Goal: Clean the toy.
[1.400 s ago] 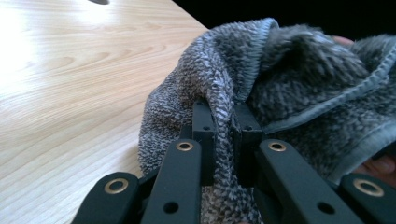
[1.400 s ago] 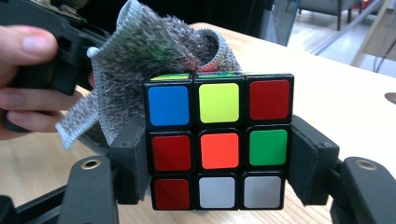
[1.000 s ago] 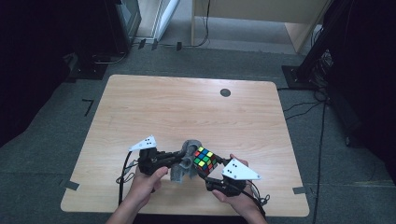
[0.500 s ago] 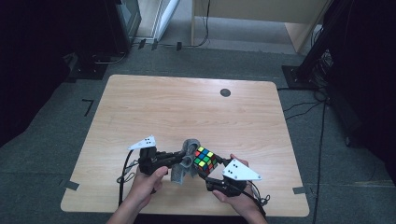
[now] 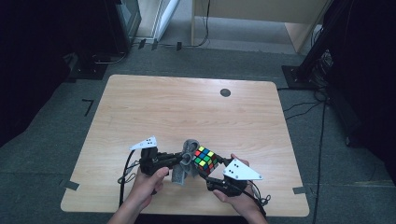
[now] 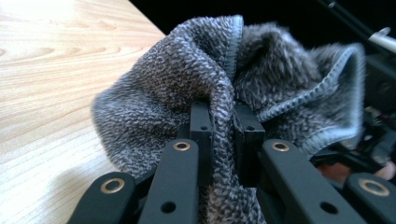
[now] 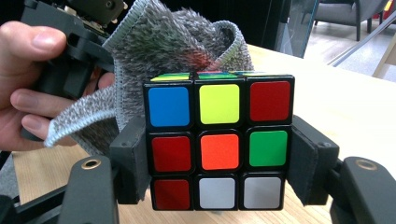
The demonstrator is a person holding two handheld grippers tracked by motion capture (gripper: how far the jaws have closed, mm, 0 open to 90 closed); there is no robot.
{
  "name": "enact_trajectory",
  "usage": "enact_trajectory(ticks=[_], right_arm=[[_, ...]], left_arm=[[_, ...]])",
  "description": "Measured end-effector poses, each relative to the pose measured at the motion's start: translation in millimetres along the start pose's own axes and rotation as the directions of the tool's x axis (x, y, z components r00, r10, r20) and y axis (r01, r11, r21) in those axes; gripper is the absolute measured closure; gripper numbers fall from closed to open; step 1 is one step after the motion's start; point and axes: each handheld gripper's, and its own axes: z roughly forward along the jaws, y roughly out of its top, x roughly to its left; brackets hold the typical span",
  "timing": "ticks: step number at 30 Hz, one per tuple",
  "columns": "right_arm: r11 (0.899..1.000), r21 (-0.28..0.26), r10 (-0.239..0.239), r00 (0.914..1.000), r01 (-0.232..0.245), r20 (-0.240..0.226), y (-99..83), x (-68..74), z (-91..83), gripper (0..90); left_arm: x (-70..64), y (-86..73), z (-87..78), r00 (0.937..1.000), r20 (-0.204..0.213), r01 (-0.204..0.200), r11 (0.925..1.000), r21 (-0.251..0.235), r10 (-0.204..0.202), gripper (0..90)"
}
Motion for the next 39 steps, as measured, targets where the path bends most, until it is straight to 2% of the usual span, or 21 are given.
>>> enact_trajectory(ticks=[4,7,8,9,10,12,15,20,21,23,28,31,33,35,37,39], right_arm=[[1.0,-0.01,-0.003,0.9999,0.003,-0.011,2.4,2.8,-0.6,34.5],[1.0,-0.006,-0.006,0.9999,0.006,-0.01,1.5,2.8,-0.3,34.5],[1.0,-0.006,-0.003,0.9999,0.003,-0.013,0.5,2.0,-0.1,34.5],[1.0,-0.006,0.0,0.9999,0.0,-0.012,0.0,1.4,0.0,34.5],[1.0,-0.008,0.003,0.9999,-0.003,-0.011,-0.2,0.5,-0.3,34.5],[1.0,-0.011,0.016,0.9998,-0.016,-0.012,0.3,-1.0,-1.2,34.5],[1.0,-0.003,0.007,1.0,-0.007,0.0,0.1,-1.9,-0.7,34.6],[1.0,-0.01,-0.006,0.9999,0.006,-0.009,2.1,3.3,-1.0,34.6],[1.0,-0.011,-0.01,0.9999,0.01,-0.01,2.7,4.5,-1.2,34.6],[1.0,-0.01,-0.011,0.9999,0.011,-0.012,2.2,4.2,-1.0,34.5],[1.0,0.014,-0.003,1.0,0.003,0.008,-2.2,-0.7,1.3,34.5],[1.0,0.01,0.001,1.0,-0.001,0.007,-1.1,0.0,1.2,34.6],[1.0,0.001,-0.003,1.0,0.003,-0.001,0.5,2.5,0.4,34.5],[1.0,-0.005,-0.012,0.9998,0.012,-0.013,1.3,5.0,-0.1,34.6],[1.0,0.002,-0.029,0.9995,0.029,-0.008,0.5,6.6,0.5,34.5],[1.0,0.009,-0.026,0.9996,0.026,-0.007,-1.0,5.1,1.3,34.5]], left_arm=[[1.2,-5.4,10.6,0.9995,-0.032,0.003,0.9969,0.078,-0.001,81.7],[1.8,-5.5,11.7,0.9994,-0.033,0.008,0.9958,0.092,-0.005,81.6],[3.5,-2.9,8.3,0.9987,-0.003,0.05,0.9953,0.083,-0.05,81.9],[4.0,-0.7,5.2,0.9967,0.02,0.077,0.9948,0.066,-0.079,82.1],[3.8,1.4,2.0,0.9941,0.043,0.098,0.9943,0.042,-0.1,82.3],[3.1,4.7,-3.0,0.9909,0.07,0.114,0.9934,0.011,-0.115,82.2],[2.2,4.4,-3.2,0.9943,0.049,0.094,0.9955,0.013,-0.095,81.5],[2.6,-2.1,7.3,0.9976,-0.007,0.07,0.9935,0.09,-0.069,80.8],[1.9,-2.4,8.1,0.9977,-0.012,0.068,0.9935,0.092,-0.067,80.8],[2.0,-0.8,6.5,0.9975,-0.01,0.071,0.9936,0.087,-0.071,81.0],[-0.7,7.4,-6.6,0.9965,0.035,0.076,0.9971,0.005,-0.076,81.4],[-2.3,6.7,-5.2,0.9975,0.02,0.067,0.9977,0.011,-0.067,80.8],[-0.4,3.1,0.6,0.9976,-0.003,0.07,0.9963,0.051,-0.07,80.8],[0.7,0.3,4.5,0.9972,-0.011,0.075,0.9945,0.072,-0.075,80.7],[0.1,1.0,3.1,0.9974,-0.013,0.072,0.9955,0.061,-0.071,81.2],[-1.0,3.3,-1.1,0.9977,0.0,0.068,0.9971,0.034,-0.068,82.0]])
